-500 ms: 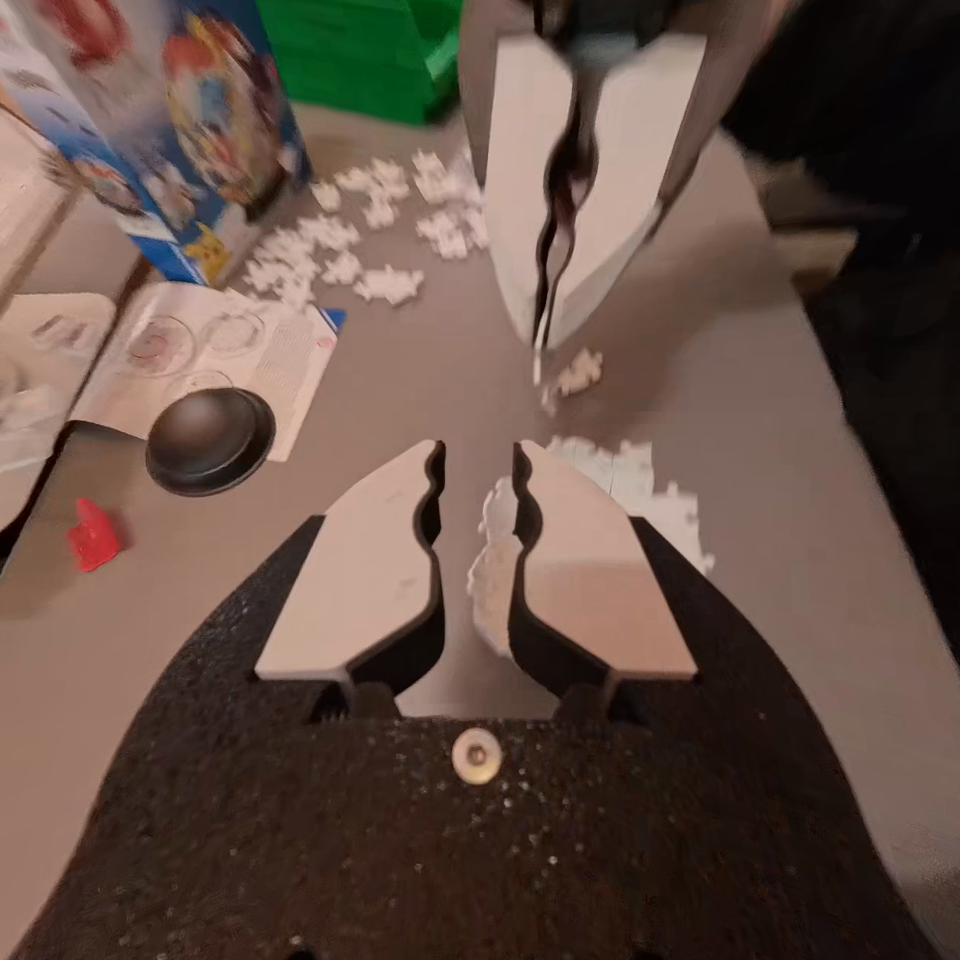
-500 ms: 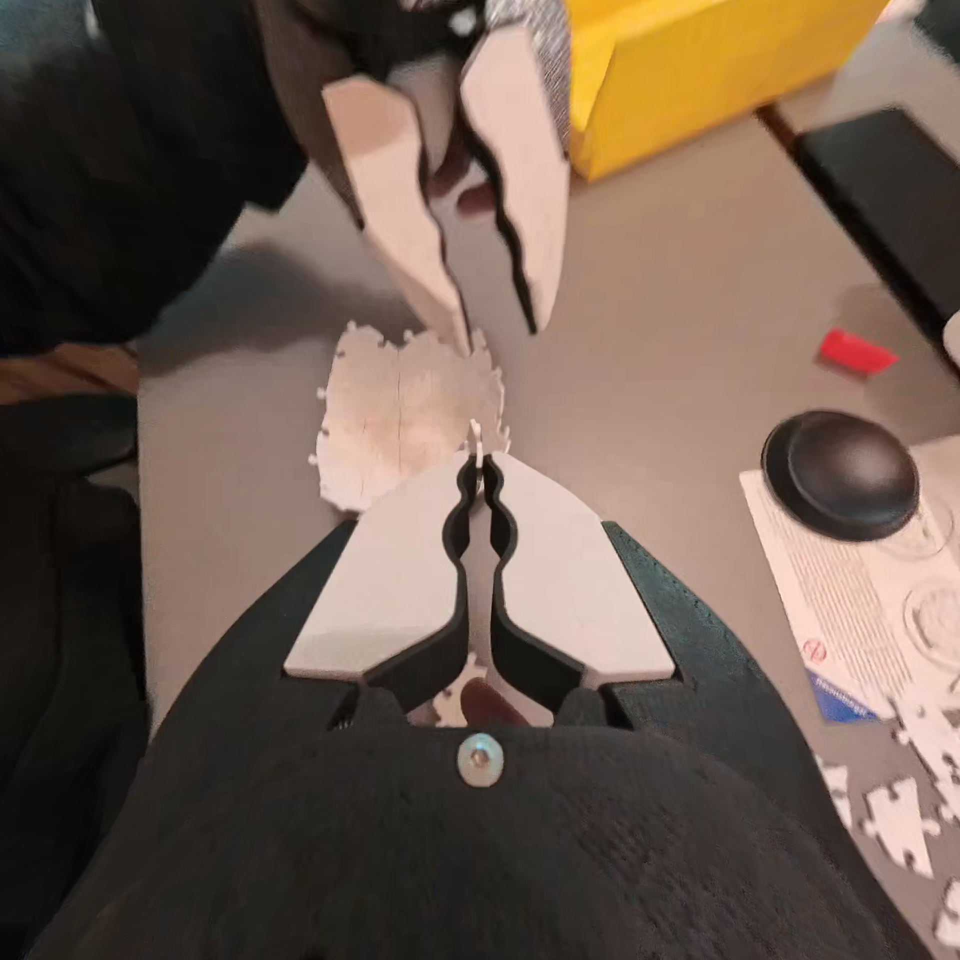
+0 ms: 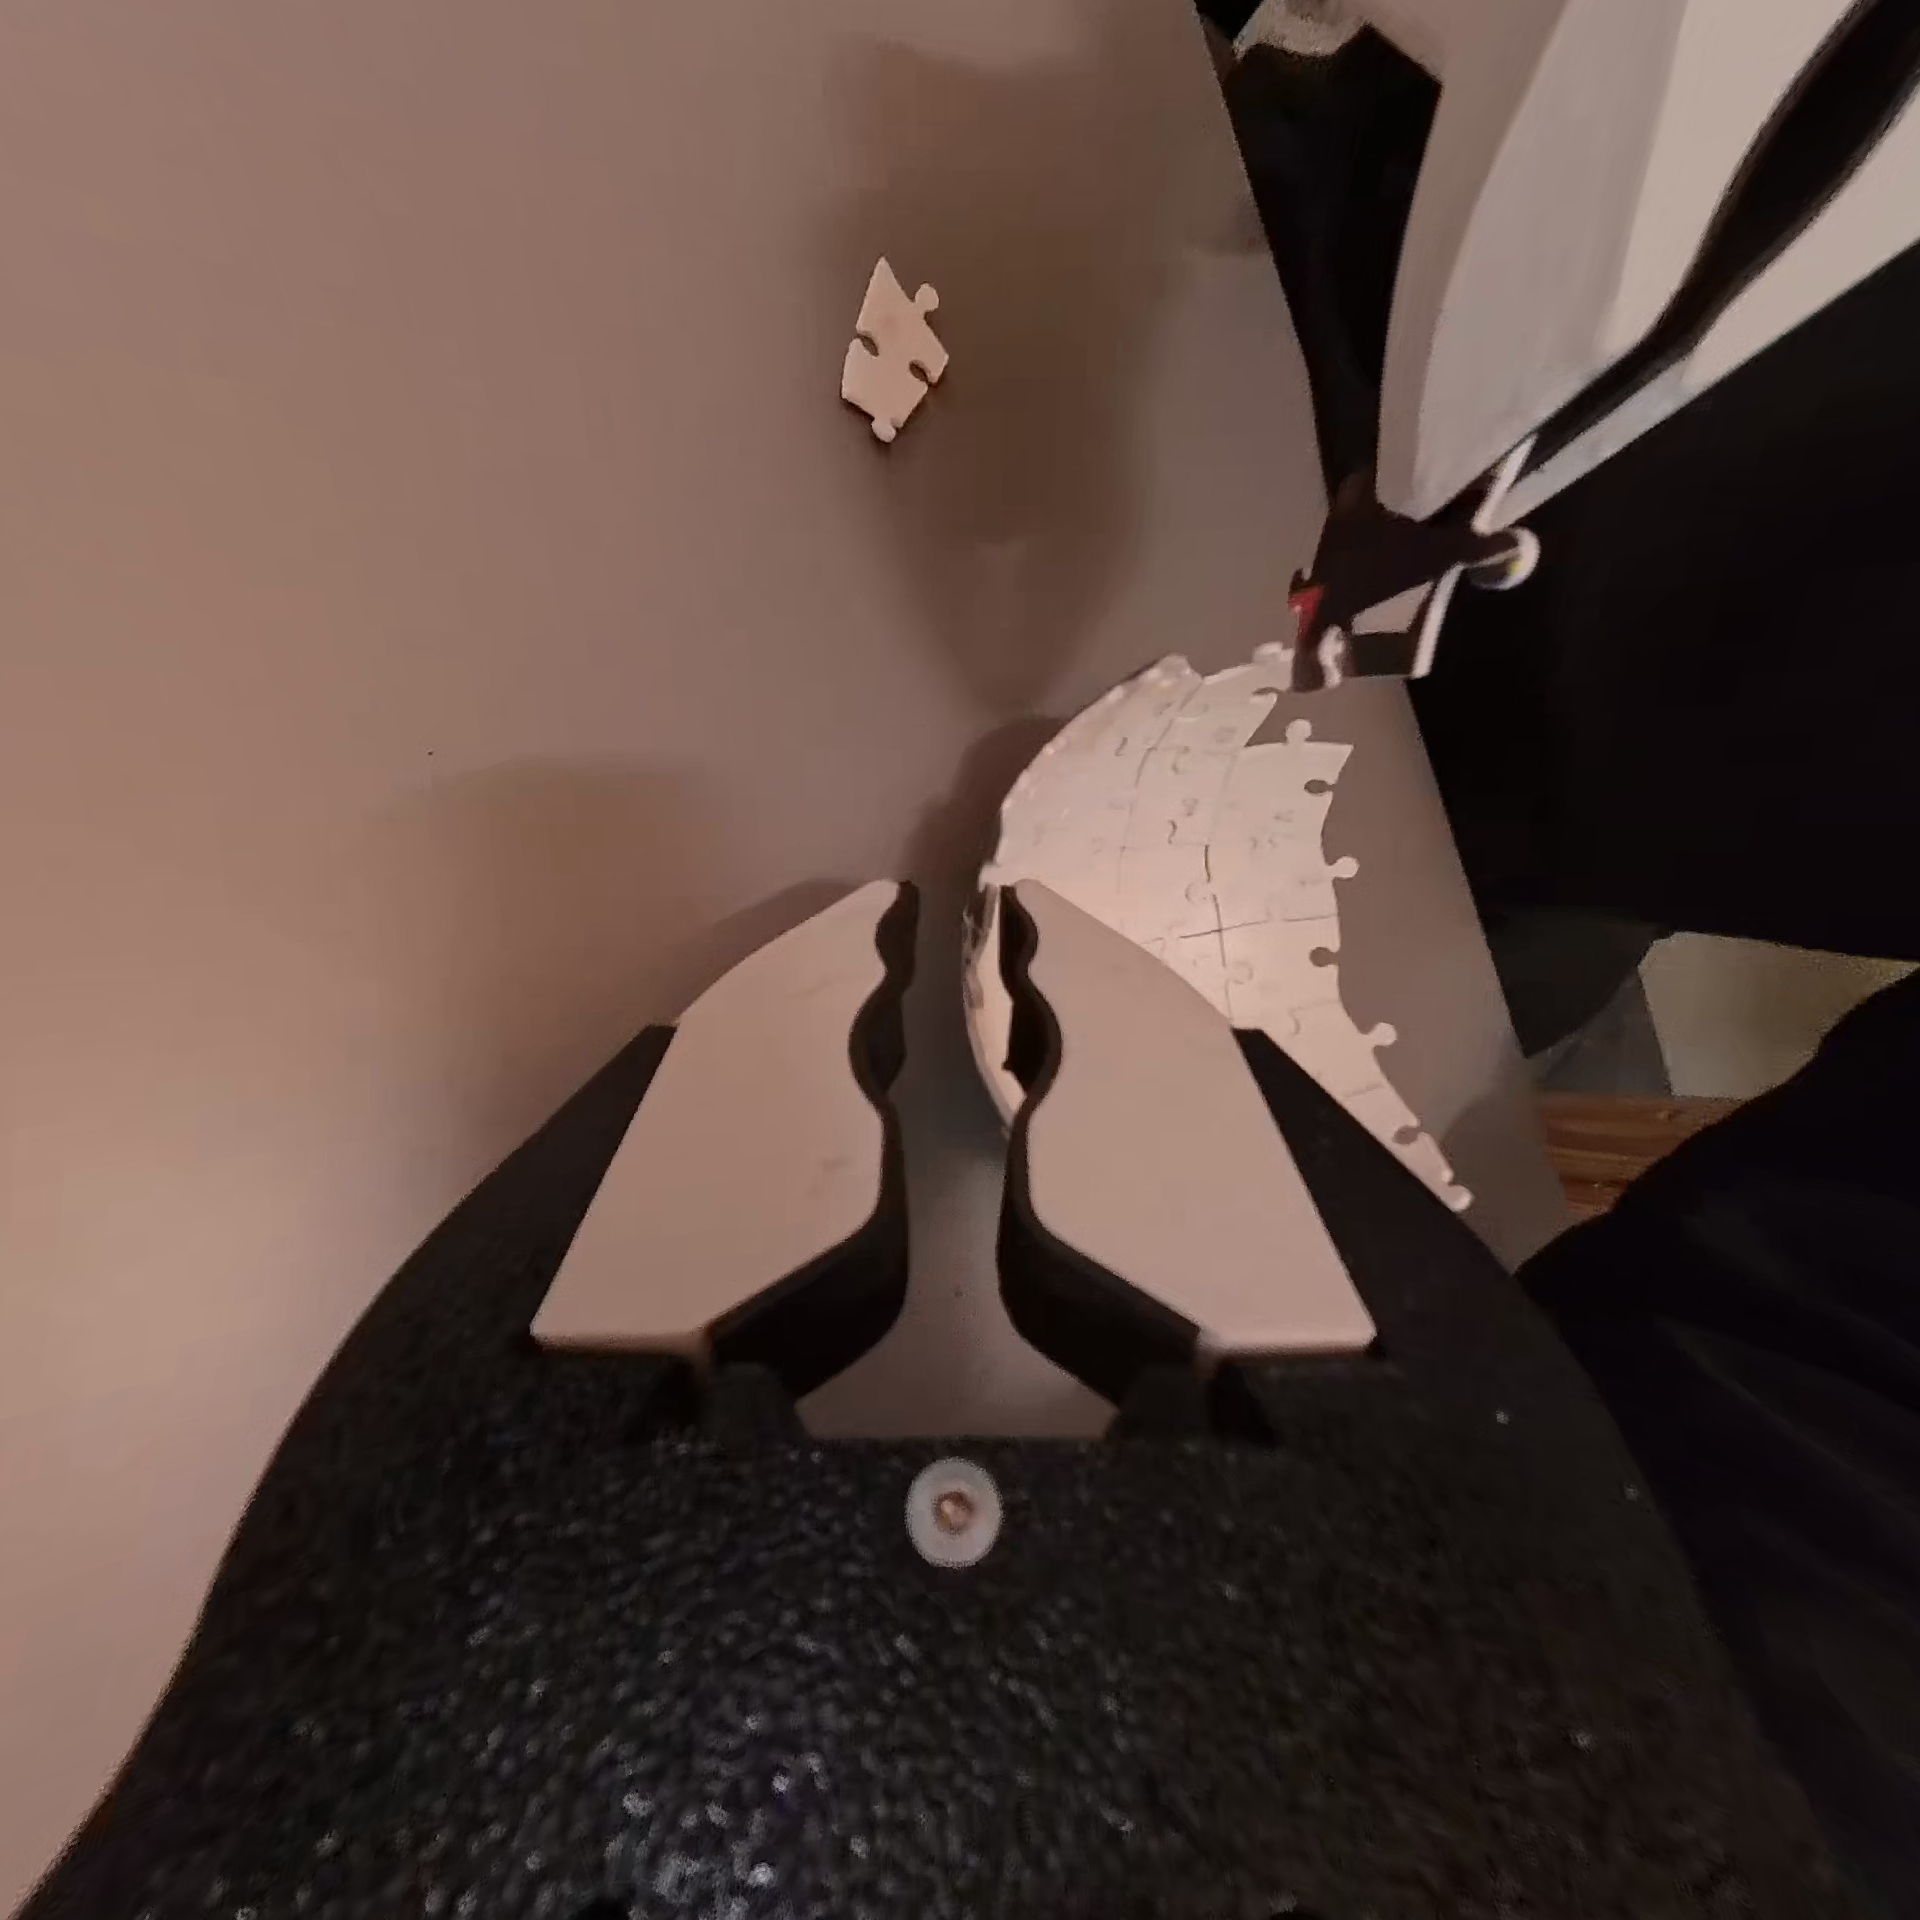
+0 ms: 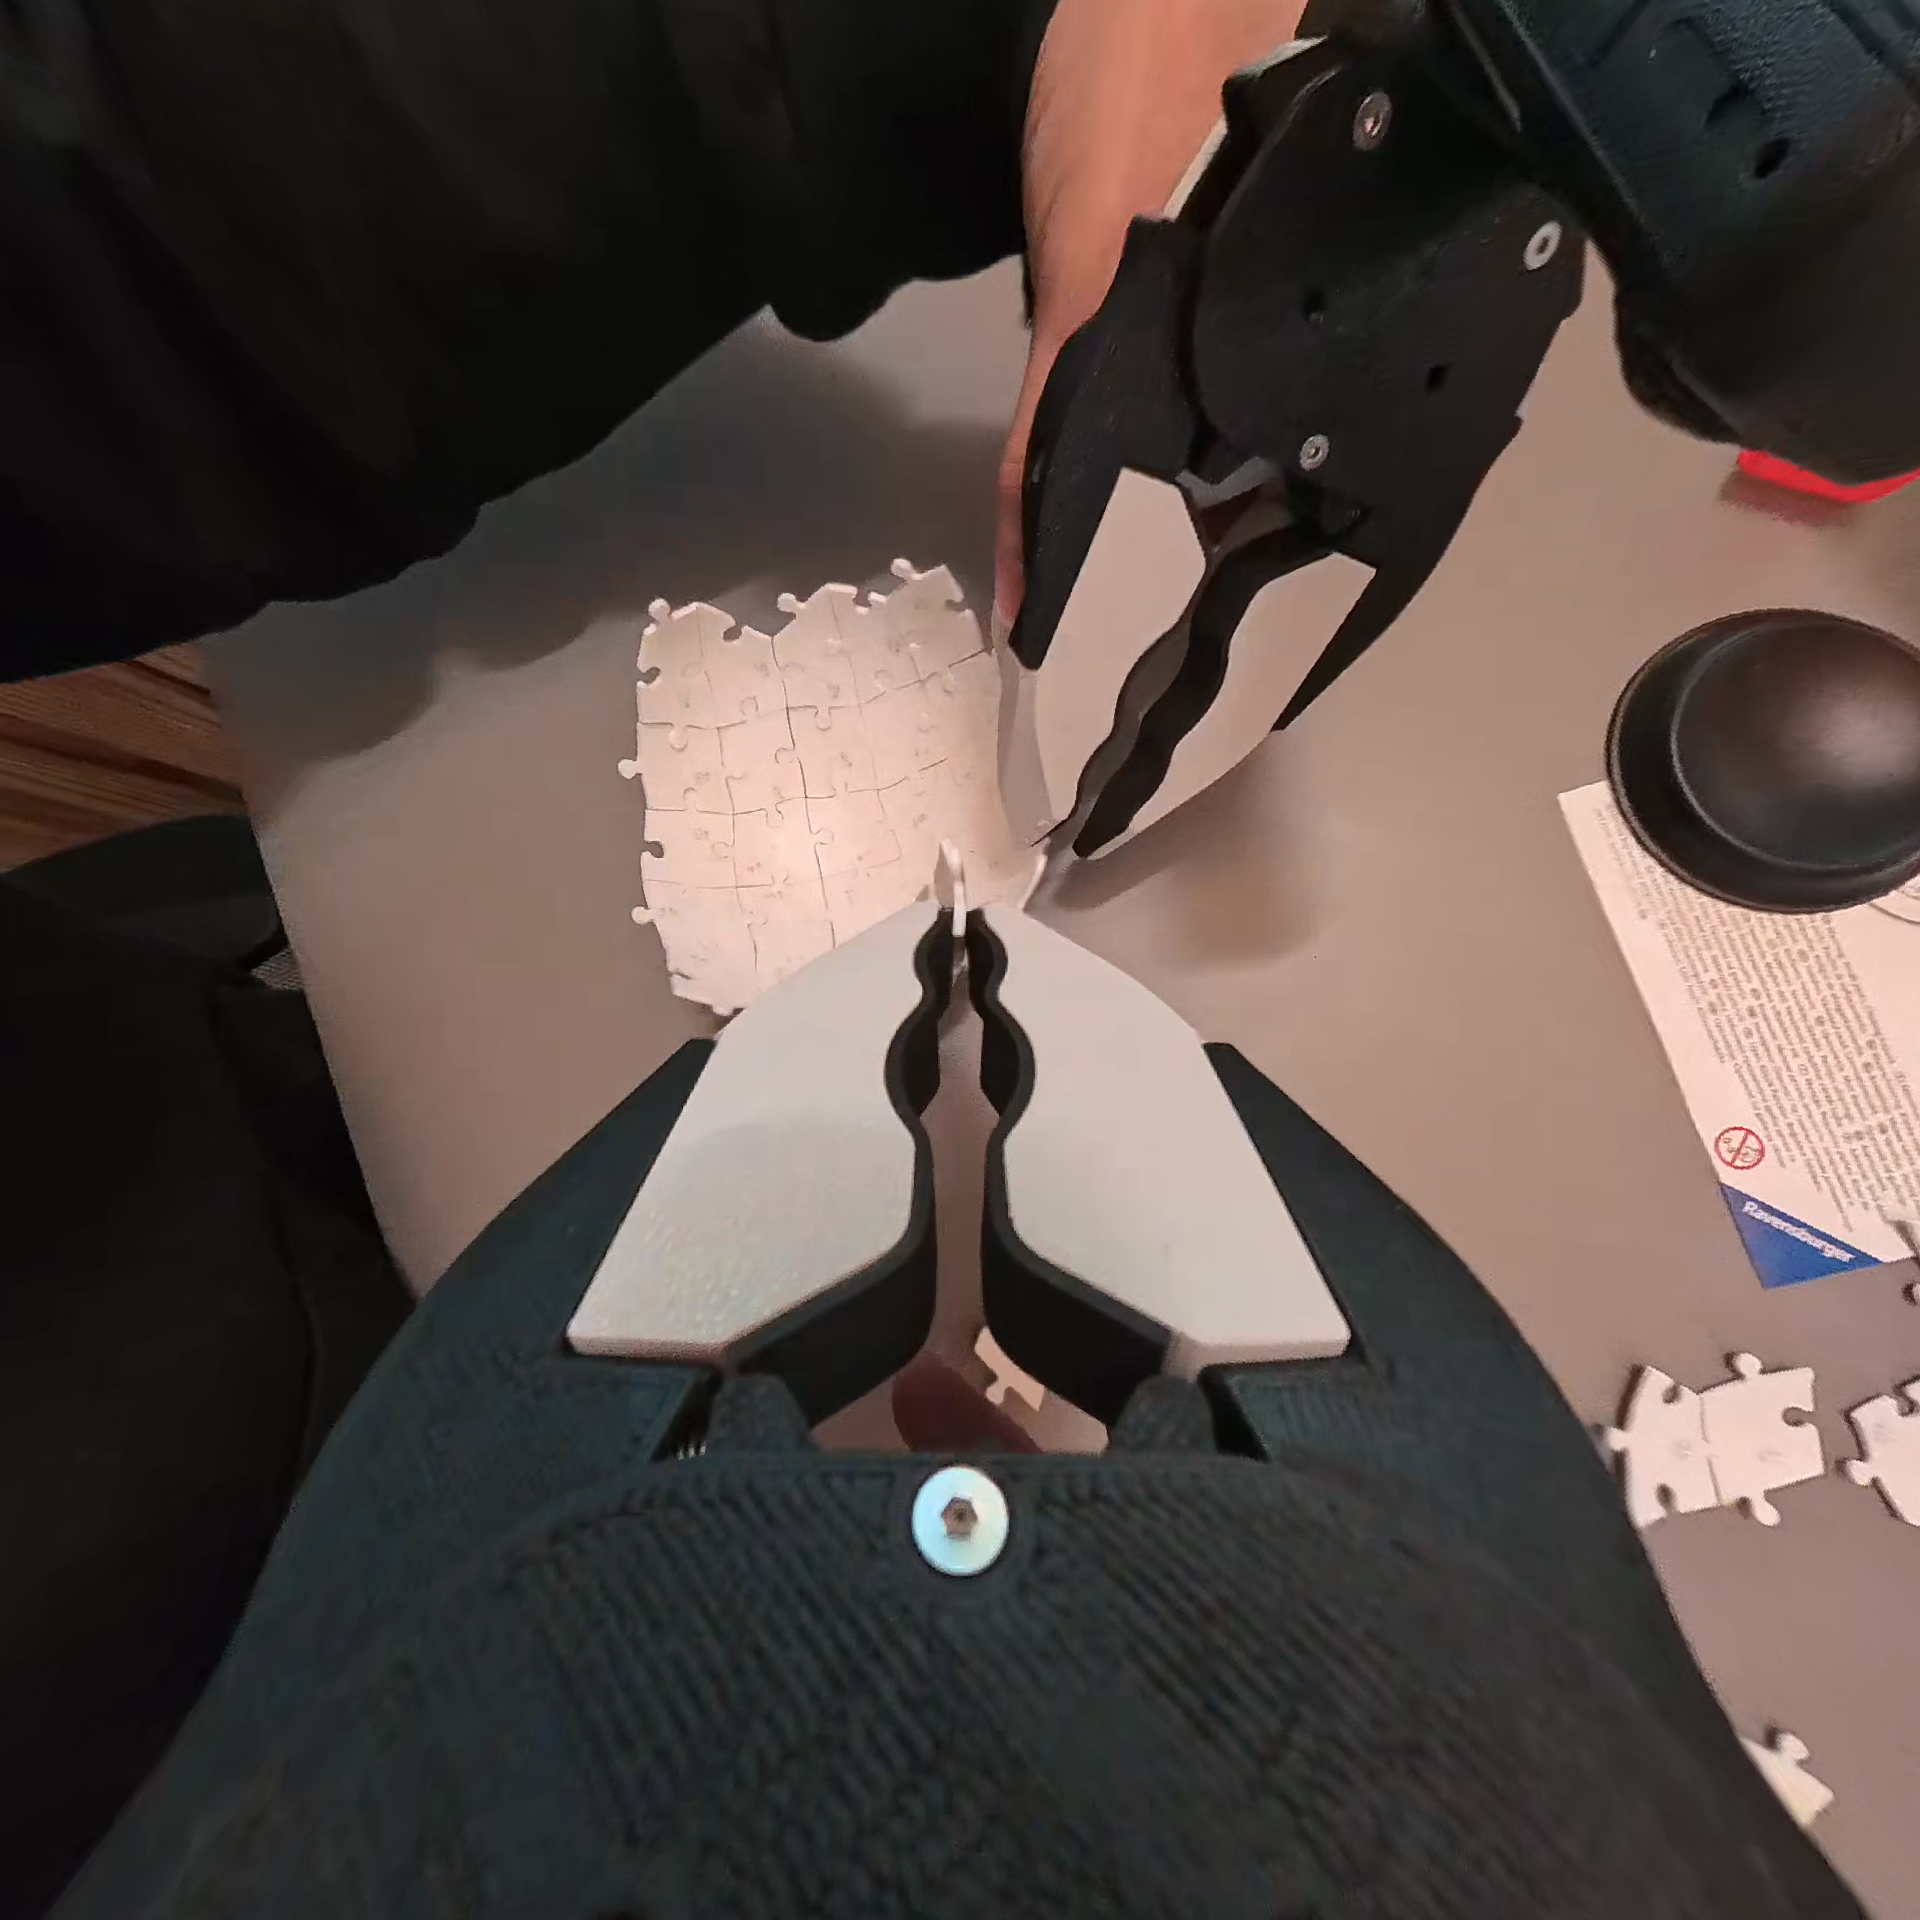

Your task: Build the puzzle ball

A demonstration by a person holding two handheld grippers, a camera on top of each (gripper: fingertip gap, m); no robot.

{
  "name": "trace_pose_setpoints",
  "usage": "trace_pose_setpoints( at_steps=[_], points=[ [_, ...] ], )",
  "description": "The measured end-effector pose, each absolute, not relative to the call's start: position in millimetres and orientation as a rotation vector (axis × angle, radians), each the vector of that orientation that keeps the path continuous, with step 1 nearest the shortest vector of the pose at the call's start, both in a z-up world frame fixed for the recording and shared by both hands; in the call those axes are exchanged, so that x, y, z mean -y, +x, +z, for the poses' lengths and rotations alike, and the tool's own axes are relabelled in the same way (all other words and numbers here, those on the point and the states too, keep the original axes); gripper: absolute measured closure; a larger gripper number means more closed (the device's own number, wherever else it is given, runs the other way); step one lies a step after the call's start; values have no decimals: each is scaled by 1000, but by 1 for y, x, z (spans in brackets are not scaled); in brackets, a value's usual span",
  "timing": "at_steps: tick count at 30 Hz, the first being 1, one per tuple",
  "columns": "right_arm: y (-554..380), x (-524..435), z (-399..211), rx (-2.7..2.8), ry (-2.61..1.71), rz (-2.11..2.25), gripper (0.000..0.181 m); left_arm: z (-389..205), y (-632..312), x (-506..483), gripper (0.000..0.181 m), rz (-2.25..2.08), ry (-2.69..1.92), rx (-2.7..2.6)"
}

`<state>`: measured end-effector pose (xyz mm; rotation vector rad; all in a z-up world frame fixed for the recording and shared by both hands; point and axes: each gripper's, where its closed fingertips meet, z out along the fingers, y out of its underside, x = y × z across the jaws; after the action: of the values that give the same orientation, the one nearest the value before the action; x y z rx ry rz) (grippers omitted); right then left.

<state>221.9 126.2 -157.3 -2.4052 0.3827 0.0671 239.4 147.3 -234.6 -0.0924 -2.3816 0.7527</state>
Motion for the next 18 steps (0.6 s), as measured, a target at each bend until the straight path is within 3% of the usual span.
trace_pose_setpoints(
  at_steps=[1,18],
  points=[
    [222,-126,-159,-389,-2407,68,179,-236,239,-148,169,754,-103,2389],
    [228,-150,-187,-371,-2632,101,179,-244,239,-169,178,839,100,2500]
  ],
)
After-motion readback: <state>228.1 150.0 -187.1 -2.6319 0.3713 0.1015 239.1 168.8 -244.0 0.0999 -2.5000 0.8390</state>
